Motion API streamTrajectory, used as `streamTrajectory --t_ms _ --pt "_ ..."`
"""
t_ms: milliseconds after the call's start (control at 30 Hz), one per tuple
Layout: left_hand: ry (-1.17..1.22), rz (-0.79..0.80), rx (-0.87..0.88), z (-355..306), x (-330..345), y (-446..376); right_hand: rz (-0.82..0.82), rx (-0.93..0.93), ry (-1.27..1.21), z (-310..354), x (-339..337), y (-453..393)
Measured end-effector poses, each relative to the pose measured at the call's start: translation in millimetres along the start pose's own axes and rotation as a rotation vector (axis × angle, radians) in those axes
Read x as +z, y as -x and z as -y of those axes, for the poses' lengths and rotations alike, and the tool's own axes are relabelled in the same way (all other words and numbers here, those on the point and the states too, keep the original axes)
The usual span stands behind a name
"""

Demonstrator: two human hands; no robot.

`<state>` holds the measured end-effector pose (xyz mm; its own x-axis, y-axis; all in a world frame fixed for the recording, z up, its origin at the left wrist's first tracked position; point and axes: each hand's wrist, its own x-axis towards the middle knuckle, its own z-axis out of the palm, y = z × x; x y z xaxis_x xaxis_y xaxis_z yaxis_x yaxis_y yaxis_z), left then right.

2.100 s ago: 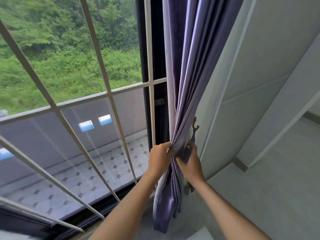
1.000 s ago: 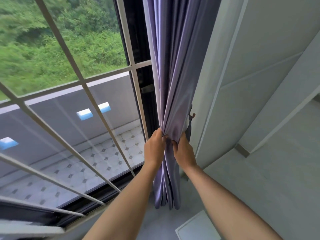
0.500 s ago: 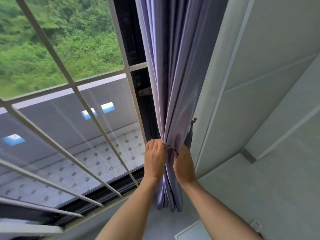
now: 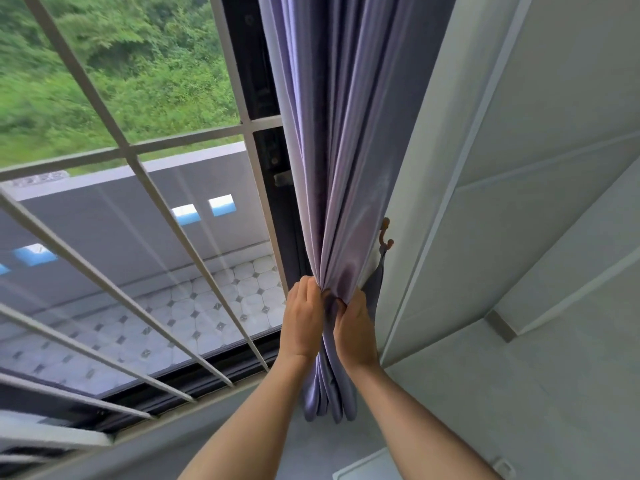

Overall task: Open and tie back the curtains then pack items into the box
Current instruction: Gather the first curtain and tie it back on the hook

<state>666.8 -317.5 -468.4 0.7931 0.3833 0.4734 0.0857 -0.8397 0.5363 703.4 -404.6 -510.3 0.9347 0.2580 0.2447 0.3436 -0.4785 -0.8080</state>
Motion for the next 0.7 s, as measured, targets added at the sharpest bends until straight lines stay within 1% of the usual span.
streamTrajectory --t_ms 133,200,267,333,367,400,467,533,633,700 --pt "-0.006 -0.006 0.016 0 0 2 0.017 -0.103 -0.147 -5 -15 0" --pt "-0.034 0.012 0.03 -1 0 3 -0.069 -0.101 -0.196 -12 -25 -1" --pt "-0.049 0.01 0.027 -3 -1 4 -0.186 0.019 -0.153 -25 -28 -13" --pt "-0.037 0.008 0.025 -4 -1 5 -0.208 0.24 -0.106 -39 -28 -34" --pt "-0.034 0.012 0.024 -4 0 6 -0.18 0.323 -0.079 -45 -28 -44" --pt "-0.033 0.019 0.024 -4 0 6 -0.139 0.362 -0.04 -53 -27 -54" --pt "-0.03 0.023 0.019 -2 2 8 -0.025 0.399 0.033 -67 -24 -70" --pt "-0.029 0.019 0.022 1 3 9 0.086 0.465 0.013 -73 -21 -79" --pt "-0.039 0.015 0.04 1 1 10 0.175 0.458 0.011 -79 -20 -84" --pt "-0.052 0.009 0.041 -1 -1 10 0.179 0.423 0.07 -83 -18 -78"
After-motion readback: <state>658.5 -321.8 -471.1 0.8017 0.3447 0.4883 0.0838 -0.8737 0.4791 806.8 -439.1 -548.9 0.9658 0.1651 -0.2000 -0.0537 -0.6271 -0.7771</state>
